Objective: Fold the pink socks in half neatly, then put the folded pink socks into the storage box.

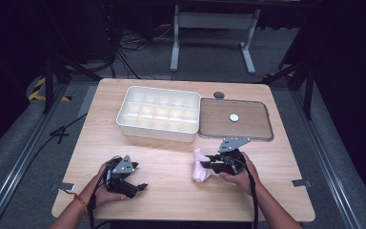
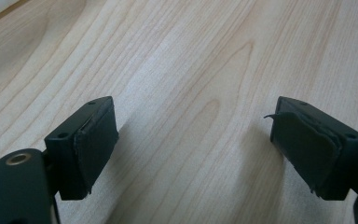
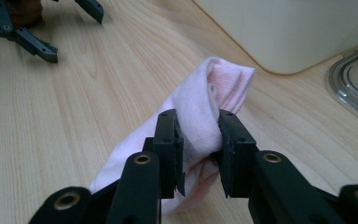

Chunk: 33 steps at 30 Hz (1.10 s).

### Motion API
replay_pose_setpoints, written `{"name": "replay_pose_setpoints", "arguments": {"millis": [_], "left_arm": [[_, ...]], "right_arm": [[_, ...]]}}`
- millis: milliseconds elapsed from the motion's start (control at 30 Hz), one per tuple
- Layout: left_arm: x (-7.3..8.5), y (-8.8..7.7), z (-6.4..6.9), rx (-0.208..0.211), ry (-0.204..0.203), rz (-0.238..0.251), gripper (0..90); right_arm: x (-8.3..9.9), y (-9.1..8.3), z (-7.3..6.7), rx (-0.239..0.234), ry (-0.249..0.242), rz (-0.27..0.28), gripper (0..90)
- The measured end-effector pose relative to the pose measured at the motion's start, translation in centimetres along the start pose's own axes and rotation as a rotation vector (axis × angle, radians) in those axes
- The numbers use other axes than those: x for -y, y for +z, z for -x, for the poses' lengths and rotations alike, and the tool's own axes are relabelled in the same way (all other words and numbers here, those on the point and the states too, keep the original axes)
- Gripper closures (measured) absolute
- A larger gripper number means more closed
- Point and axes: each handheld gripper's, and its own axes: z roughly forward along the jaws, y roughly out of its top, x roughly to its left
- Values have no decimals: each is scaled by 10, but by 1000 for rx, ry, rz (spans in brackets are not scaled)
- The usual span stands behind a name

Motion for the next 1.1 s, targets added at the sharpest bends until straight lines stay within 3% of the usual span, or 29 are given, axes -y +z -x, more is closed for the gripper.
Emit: {"name": "replay_pose_setpoints", "arguments": {"millis": [200, 467, 1100], "left_arm": [[-1, 2, -2, 11, 4, 5, 149], [-2, 2, -3, 13, 10, 5, 149], [-1, 2, -2, 10, 5, 5, 151]], "right_arm": [[-2, -2, -1, 33, -29, 10, 720], [-3, -2, -1, 67, -28, 20, 719], [-8, -15, -1, 108, -46, 67, 717]]}}
